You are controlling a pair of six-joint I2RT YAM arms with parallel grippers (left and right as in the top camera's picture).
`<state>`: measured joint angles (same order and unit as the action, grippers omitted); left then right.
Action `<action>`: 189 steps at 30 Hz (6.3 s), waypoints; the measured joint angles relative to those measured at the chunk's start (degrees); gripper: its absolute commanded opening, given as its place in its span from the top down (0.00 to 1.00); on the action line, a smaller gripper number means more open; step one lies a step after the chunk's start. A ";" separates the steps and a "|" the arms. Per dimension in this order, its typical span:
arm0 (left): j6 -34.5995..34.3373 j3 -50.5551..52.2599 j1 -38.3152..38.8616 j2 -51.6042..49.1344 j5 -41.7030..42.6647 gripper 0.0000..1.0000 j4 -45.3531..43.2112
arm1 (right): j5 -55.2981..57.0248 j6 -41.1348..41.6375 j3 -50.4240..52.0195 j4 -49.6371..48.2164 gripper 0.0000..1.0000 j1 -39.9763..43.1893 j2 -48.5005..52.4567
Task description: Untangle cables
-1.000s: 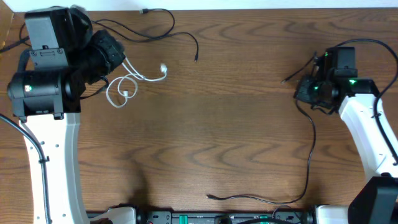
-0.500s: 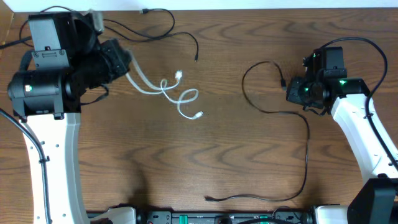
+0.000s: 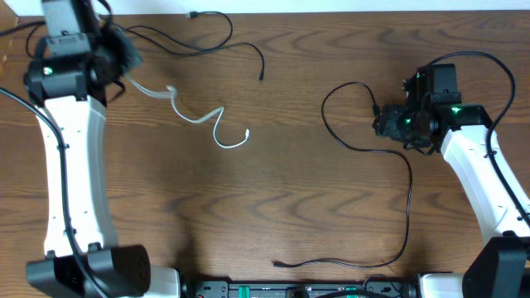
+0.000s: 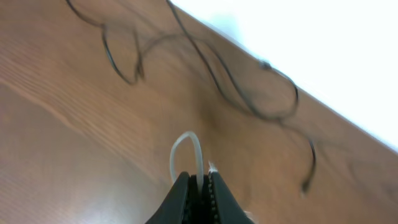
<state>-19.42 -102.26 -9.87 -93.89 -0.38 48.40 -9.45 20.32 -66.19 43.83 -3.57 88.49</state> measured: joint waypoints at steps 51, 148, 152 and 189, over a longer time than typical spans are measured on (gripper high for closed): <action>4.70 0.07 -29.07 -29.79 -15.47 0.66 -33.97 | 0.00 0.26 0.02 1.57 0.31 0.00 0.00; 4.24 1.77 12.20 -11.56 16.76 0.16 16.52 | -17.49 -4.81 13.97 -9.40 0.99 4.85 0.00; 6.75 1.77 12.35 -11.56 19.28 0.16 17.84 | -25.29 -2.62 9.42 -9.01 0.99 4.85 0.00; 26.38 1.77 31.98 -11.56 48.30 0.29 14.84 | -30.80 56.11 7.76 -38.10 0.99 -10.51 0.00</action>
<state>6.96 -100.49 22.11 -105.45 47.92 63.24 -40.25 76.42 -58.43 5.74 -14.09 88.49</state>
